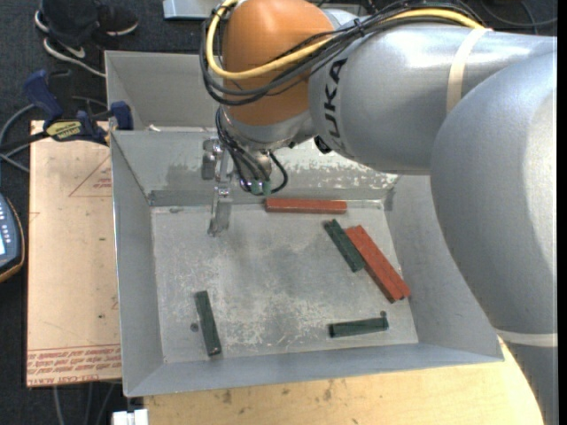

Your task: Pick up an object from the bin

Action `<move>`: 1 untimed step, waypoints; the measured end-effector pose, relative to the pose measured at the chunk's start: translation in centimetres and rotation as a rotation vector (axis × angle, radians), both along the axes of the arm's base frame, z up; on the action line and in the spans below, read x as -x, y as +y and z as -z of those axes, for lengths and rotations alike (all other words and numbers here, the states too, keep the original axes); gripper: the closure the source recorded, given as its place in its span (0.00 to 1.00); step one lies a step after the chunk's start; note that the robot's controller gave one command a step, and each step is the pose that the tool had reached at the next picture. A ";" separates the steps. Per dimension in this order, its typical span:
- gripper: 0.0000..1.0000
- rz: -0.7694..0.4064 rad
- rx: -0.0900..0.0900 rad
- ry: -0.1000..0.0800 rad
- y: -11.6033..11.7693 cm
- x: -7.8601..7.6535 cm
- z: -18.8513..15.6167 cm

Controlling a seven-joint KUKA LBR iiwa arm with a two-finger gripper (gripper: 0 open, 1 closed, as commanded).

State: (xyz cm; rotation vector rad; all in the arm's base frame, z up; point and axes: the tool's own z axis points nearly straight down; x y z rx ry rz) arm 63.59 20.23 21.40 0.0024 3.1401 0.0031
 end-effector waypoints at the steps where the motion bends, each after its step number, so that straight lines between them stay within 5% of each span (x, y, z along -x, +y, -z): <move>1: 0.00 -0.302 0.004 0.002 -12.5 0.3 4.6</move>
Offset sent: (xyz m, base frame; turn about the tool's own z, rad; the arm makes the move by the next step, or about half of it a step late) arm -0.0033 -0.1210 -0.0452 -0.3083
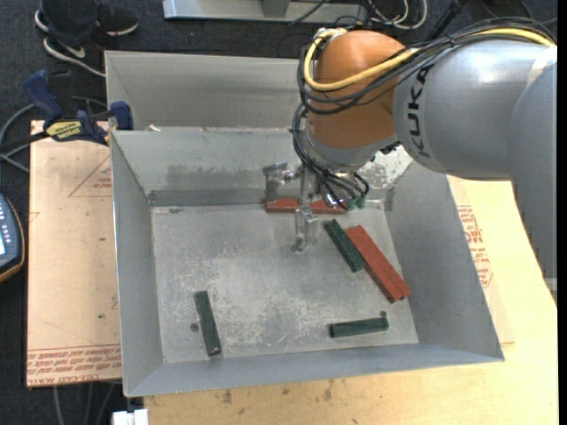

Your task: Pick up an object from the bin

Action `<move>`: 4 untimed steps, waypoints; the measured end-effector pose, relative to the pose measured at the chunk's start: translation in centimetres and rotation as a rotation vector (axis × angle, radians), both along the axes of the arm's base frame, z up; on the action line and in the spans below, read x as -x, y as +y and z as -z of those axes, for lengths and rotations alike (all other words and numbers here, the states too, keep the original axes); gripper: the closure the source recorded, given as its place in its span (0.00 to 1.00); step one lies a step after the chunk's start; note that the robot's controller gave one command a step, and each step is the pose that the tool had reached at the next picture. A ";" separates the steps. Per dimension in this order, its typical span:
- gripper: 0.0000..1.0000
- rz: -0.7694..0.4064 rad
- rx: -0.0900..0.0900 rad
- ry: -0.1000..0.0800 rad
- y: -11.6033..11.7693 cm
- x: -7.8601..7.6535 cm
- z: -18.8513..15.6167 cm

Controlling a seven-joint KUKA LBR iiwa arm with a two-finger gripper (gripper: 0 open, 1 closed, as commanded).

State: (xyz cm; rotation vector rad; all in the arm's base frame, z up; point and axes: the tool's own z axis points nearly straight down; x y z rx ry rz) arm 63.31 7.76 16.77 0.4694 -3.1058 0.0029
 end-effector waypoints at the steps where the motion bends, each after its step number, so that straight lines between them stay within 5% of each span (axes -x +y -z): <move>1: 0.00 -0.107 -0.001 0.004 -8.9 0.7 10.2; 2: 0.00 0.168 -0.001 -0.007 -15.9 0.7 5.5; 3: 0.00 0.104 -0.004 -0.002 -17.5 3.0 9.9; 4: 1.00 0.104 -0.010 -0.020 -17.1 2.4 9.1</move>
Offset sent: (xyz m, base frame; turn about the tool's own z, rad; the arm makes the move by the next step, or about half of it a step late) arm -0.0050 -0.0845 -0.0977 -0.1160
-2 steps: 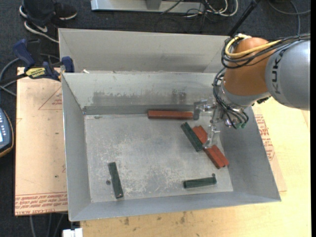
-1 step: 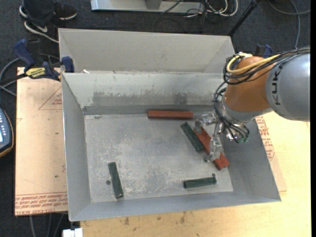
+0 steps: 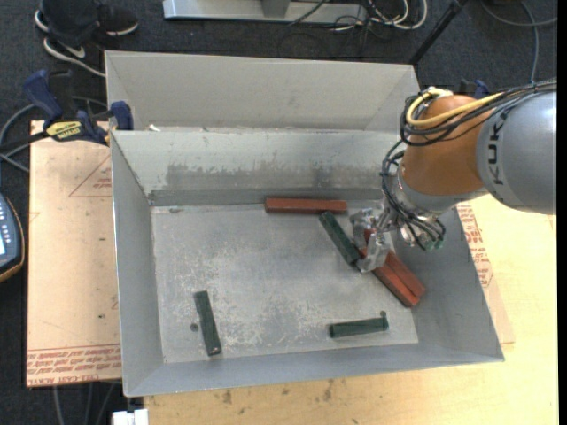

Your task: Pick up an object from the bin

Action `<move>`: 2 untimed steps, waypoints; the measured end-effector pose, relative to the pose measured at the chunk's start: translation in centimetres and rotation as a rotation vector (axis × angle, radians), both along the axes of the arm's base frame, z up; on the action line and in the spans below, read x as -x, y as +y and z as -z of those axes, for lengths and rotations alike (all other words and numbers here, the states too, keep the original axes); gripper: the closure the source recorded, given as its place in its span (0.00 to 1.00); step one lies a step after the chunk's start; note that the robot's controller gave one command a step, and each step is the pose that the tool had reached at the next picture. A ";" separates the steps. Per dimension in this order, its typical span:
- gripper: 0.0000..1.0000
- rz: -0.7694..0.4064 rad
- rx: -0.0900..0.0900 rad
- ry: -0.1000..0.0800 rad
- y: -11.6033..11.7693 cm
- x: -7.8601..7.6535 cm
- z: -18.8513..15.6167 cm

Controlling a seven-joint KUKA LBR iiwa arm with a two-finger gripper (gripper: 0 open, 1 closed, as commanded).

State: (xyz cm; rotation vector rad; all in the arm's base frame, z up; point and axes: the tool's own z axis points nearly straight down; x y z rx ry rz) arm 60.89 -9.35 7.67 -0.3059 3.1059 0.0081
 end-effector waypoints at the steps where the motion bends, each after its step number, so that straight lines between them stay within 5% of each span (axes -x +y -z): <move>1: 1.00 -0.649 0.014 0.012 -2.5 -0.8 -2.1; 2: 0.00 -0.648 0.012 0.013 -2.4 -0.8 -2.1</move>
Offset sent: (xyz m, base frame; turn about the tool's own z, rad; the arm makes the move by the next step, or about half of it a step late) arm 0.0068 -0.0252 0.0207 -0.6525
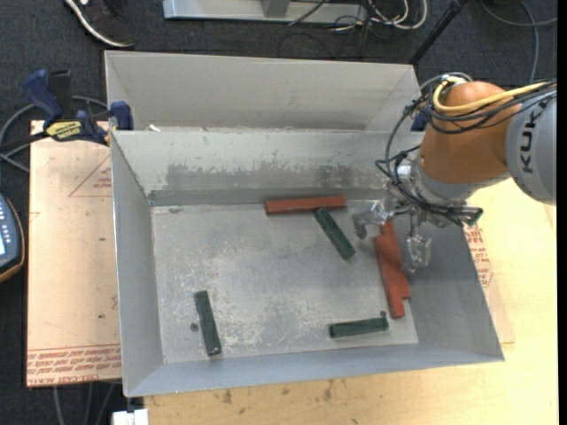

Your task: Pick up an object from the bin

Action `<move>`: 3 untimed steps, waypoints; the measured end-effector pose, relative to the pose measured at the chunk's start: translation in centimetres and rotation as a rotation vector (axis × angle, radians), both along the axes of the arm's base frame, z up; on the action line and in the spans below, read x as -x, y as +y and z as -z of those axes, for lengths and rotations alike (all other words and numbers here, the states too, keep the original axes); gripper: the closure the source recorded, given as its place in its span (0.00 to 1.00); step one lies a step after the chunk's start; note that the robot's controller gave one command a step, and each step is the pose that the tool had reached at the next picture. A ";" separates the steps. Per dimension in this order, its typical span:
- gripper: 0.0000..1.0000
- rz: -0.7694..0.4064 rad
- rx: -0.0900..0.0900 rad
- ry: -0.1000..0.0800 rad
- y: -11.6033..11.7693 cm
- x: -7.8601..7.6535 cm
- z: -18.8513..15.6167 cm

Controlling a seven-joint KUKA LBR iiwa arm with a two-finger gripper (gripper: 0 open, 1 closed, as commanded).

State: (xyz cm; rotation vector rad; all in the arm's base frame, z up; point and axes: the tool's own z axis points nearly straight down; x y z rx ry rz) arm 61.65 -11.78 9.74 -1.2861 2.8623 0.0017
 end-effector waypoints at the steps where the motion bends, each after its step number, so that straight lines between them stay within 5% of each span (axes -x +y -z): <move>1: 0.00 -0.392 -0.013 0.001 -0.7 -1.9 2.4; 2: 1.00 -0.394 -0.012 -0.007 -0.7 -2.0 2.4; 3: 1.00 -0.342 0.006 -0.010 -3.2 -4.0 -11.1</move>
Offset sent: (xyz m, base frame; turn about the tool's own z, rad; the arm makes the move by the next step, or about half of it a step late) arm 0.0167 -0.0167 -0.0274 -0.3963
